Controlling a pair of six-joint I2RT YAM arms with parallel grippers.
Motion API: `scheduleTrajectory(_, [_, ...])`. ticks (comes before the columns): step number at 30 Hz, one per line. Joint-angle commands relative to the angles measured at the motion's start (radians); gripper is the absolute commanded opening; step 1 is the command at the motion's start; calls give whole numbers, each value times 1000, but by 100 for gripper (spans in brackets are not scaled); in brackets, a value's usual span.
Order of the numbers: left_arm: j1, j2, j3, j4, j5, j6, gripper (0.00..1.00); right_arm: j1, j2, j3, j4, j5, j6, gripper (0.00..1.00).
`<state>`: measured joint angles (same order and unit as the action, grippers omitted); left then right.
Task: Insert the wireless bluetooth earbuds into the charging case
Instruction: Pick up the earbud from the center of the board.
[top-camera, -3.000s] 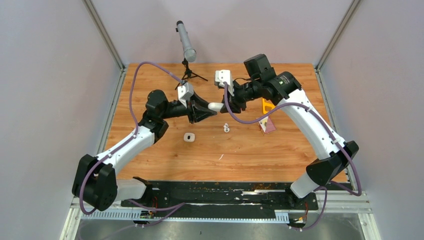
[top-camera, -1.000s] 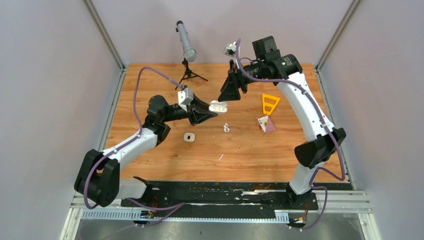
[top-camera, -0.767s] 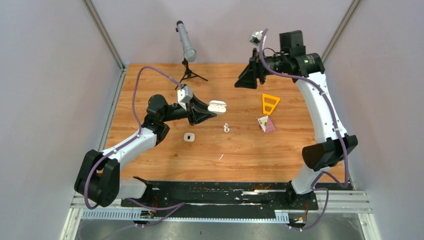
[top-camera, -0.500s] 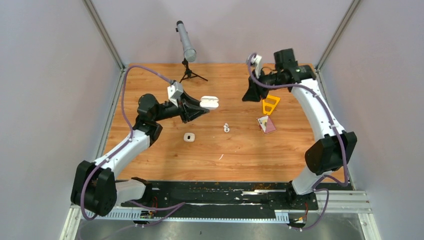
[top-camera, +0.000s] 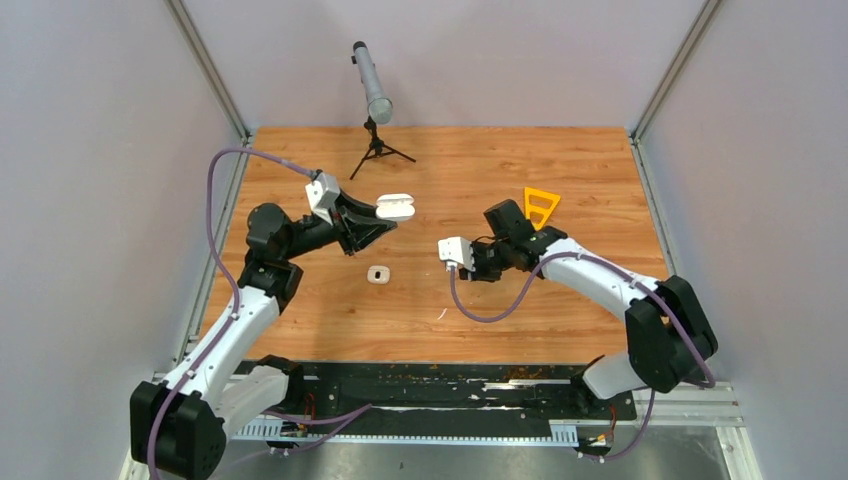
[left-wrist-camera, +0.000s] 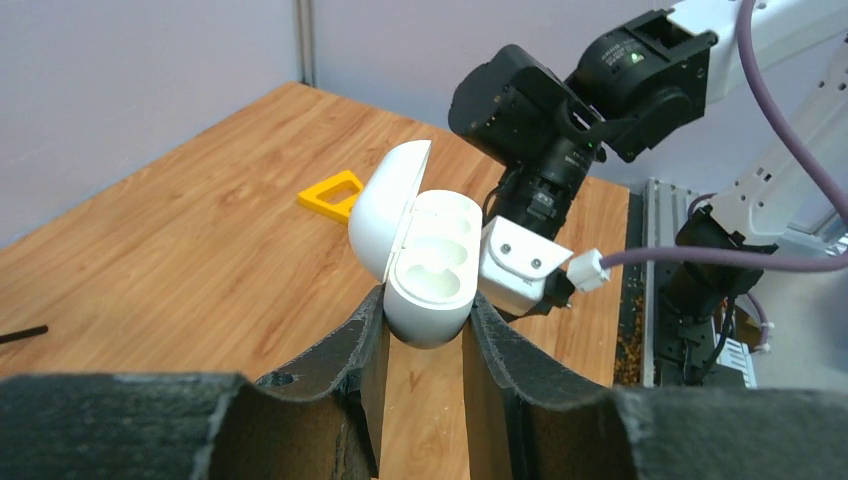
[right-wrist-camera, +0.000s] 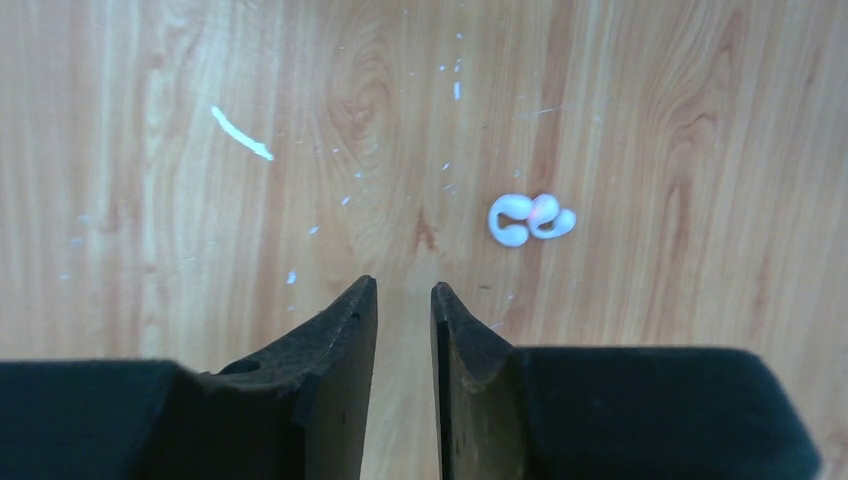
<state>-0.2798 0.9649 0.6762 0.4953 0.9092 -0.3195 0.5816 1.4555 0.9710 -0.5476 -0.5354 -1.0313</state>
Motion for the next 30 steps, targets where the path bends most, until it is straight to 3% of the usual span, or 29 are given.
scheduleTrajectory(1, [20,-24,-2,-35,-24,28,0,24,46,-26,310,64,-128,28])
scheduleTrajectory(11, [43,-22,-2,-29,-40,27,0,31,278,118,213,110,-187,29])
scheduleTrajectory(30, [50,-11,-3,-15,-44,21,0,31,333,145,126,130,-217,26])
